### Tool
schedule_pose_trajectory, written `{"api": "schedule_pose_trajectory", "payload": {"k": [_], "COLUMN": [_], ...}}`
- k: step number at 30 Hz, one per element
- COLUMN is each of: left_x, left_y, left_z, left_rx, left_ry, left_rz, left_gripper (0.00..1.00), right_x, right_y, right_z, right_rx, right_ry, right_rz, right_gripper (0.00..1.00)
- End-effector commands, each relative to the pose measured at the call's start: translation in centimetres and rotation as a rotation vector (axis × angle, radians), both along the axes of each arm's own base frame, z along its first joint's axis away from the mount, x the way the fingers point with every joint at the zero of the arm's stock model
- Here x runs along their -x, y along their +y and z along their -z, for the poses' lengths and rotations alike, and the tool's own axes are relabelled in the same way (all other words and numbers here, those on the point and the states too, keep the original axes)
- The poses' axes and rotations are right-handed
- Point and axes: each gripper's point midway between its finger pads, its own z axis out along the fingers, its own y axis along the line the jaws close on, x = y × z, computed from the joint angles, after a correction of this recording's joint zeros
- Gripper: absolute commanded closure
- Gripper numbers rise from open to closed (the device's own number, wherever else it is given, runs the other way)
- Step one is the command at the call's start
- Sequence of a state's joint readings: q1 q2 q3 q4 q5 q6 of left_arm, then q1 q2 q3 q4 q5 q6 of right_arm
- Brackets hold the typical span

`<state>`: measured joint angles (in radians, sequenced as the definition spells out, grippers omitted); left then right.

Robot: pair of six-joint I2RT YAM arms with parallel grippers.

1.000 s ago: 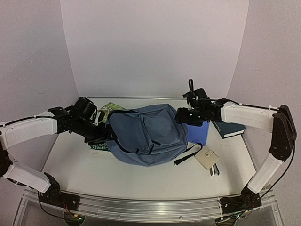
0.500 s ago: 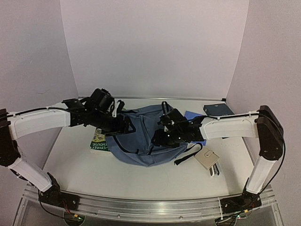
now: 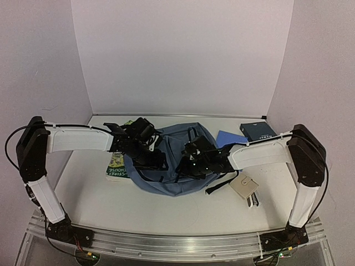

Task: Pack the student bag
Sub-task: Unzip the student bag at the center of the board.

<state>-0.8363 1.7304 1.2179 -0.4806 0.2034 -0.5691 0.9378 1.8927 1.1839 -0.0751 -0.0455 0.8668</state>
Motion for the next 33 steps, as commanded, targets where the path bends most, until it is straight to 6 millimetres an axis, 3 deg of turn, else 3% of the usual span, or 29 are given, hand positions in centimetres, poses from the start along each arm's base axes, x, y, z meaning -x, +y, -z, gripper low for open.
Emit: {"api": "schedule_pose_trajectory", "payload": {"k": [1, 13, 21, 33], "left_x": [-1.1, 0.2, 0.6, 1.7], "left_y": [-0.6, 0.3, -0.3, 0.5], "left_z": [0.5, 4.5, 5.2, 7.2], "left_rx": [-0.051, -0.204, -0.201, -0.311], "left_ry": [-0.039, 0.017, 0.036, 0.057], "left_rz": [0.032, 0.043, 0.056, 0.059], "left_gripper": [0.38, 0.51, 0.56, 0.74], "right_x": [-0.7, -0.9, -0.8, -1.2], "right_y": [1.1, 0.4, 0.3, -0.2], "right_z": [0.5, 1.2, 1.9, 2.0], "right_rx": [-0.034, -0.015, -0.002, 0.013], "right_ry": [-0.012, -0.012, -0.005, -0.023], "right_rz": [0.02, 0.06, 0.063, 0.091], "right_gripper": [0.66, 0.91, 0.96, 0.98]}}
